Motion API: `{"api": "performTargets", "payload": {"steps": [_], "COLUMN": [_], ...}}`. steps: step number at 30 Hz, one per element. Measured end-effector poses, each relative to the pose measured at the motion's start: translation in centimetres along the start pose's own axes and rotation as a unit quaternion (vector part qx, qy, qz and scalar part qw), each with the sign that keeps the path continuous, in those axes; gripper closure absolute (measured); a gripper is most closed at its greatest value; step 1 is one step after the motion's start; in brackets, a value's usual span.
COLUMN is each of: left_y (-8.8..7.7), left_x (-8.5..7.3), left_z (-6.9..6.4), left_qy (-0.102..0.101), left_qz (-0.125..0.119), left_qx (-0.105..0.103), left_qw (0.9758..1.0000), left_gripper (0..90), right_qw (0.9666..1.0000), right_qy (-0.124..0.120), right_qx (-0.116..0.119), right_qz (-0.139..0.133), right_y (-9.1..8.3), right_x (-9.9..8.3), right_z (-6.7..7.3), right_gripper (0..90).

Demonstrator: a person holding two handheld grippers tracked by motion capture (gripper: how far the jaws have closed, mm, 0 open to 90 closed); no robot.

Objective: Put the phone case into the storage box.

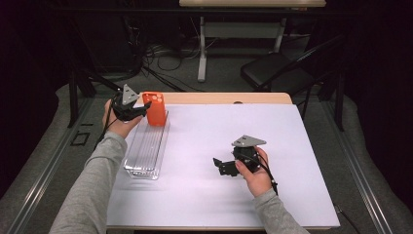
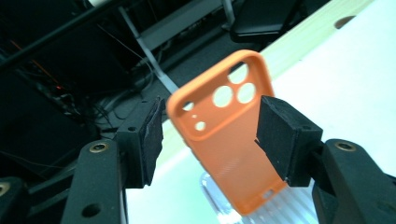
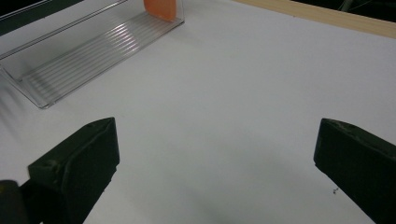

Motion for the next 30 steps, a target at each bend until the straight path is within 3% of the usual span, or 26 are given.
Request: {"api": "performTargets", "payload": {"steps": [3, 14, 19, 21, 26, 30], "left_y": [-0.3, -2.3, -3.5, -4.1, -5.3, -5.9], "left_x": [0.3, 1.5, 2.1, 2.4, 2.8, 2.9], "left_z": [-0.3, -1.2, -1.3, -1.3, -1.2, -1.0], "left_qy": [-0.002, -0.042, -0.07, -0.085, -0.095, -0.126], "left_qz": [-0.004, -0.008, -0.009, -0.01, -0.007, -0.004], "left_qx": [-0.006, -0.045, -0.067, -0.081, -0.098, -0.113], "left_qw": [1.0, 0.9981, 0.9952, 0.993, 0.9905, 0.9856], "left_gripper": [38.4, 30.7, 29.6, 29.3, 24.6, 24.6], "right_qw": [1.0, 1.0, 1.0, 1.0, 1.0, 1.0], "right_qy": [0.0, -0.001, -0.002, -0.002, -0.001, -0.001], "right_qx": [0.0, -0.003, -0.004, -0.004, -0.004, -0.004], "right_qz": [0.002, 0.001, 0.001, 0.002, 0.0, 0.001], "right_y": [0.0, -0.2, -0.2, -0.2, -0.3, -0.3], "right_x": [0.0, 0.0, 0.0, 0.0, 0.0, 0.0], "right_z": [0.0, 0.0, 0.0, 0.1, 0.1, 0.1], "right_gripper": [0.0, 0.0, 0.0, 0.0, 0.0, 0.0]}}
Point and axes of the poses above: each handheld gripper's, and its own axes: y roughly forward along the jaws, x roughly out of its top, z roughly to its left, the point moved 5 cm from there along y, roughly forward along the jaws, and after that the axes turned 13 degrees about x, right-handed, at the moved point
